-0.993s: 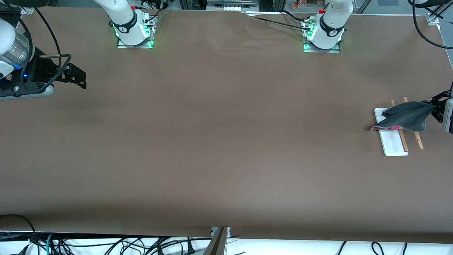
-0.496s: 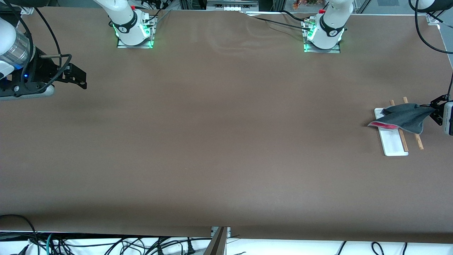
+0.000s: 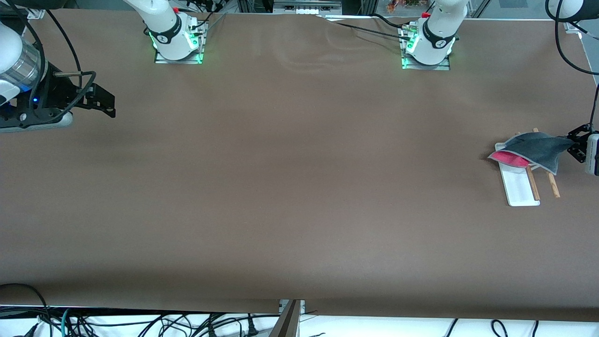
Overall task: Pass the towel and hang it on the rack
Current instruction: 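Lower the towel onto the rack dowels and open the left gripper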
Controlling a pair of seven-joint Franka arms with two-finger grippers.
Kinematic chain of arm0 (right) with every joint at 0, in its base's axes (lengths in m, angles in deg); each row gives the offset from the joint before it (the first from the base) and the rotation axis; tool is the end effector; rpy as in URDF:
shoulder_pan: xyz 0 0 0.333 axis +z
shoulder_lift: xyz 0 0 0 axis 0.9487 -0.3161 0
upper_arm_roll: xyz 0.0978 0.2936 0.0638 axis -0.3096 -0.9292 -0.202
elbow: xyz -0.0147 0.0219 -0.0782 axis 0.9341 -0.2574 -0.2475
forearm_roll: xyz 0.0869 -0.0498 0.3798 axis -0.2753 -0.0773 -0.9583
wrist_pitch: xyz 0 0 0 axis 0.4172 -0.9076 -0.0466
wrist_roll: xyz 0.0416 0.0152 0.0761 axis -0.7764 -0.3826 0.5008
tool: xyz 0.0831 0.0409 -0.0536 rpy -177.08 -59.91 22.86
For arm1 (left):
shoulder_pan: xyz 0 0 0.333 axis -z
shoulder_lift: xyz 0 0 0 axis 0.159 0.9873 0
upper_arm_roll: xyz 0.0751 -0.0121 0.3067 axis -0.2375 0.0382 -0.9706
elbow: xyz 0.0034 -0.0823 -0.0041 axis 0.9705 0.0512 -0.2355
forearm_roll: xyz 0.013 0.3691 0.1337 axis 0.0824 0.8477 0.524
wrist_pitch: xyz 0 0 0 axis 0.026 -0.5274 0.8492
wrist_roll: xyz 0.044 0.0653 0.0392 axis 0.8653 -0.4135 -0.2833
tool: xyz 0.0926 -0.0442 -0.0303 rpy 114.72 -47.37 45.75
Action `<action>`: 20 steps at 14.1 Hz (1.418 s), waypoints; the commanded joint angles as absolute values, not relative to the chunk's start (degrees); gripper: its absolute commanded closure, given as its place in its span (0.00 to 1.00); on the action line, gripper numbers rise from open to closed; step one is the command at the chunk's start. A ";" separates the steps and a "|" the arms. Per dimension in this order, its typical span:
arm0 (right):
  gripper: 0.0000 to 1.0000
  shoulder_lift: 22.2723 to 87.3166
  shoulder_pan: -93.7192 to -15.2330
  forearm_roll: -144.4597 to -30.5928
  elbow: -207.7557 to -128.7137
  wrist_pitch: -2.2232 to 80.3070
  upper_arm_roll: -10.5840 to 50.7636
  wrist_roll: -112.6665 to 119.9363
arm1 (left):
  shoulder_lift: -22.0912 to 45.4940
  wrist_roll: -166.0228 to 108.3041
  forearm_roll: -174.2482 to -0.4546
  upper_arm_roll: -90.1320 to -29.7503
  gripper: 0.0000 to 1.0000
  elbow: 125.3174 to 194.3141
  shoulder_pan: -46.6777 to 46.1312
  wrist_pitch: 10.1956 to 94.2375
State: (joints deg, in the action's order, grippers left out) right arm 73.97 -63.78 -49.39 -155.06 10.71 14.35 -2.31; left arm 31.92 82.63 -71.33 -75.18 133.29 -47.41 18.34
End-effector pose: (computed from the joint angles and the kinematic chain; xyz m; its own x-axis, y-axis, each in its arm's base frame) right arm 0.5675 0.0781 0.6132 0.9911 0.1234 -0.0508 0.1247 -0.9920 0.0214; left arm 0.5340 0.4040 0.2434 0.3506 -0.9327 0.0842 -0.7769 -0.2395 0.5823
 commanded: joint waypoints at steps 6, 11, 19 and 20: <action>0.00 74.22 -63.75 -48.48 -154.73 10.26 14.20 -1.75 | 32.66 83.15 -71.06 -74.75 0.00 131.47 -50.27 22.31; 0.00 74.22 -63.75 -48.48 -154.73 10.35 14.20 -1.75 | 31.17 83.41 -70.89 -74.75 0.00 128.76 -52.04 23.91; 0.00 74.22 -63.75 -48.48 -154.73 10.17 14.20 -1.75 | 19.76 76.84 -70.89 -73.87 0.00 125.40 -43.36 22.68; 0.00 74.22 -63.75 -48.48 -154.73 10.17 14.11 -1.75 | 18.52 74.12 -70.89 -73.87 0.00 125.49 -40.73 21.29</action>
State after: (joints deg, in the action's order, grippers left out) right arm 73.97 -63.78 -49.38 -155.06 10.69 14.35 -2.31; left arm 21.79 78.45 -71.35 -73.35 124.28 -45.31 23.28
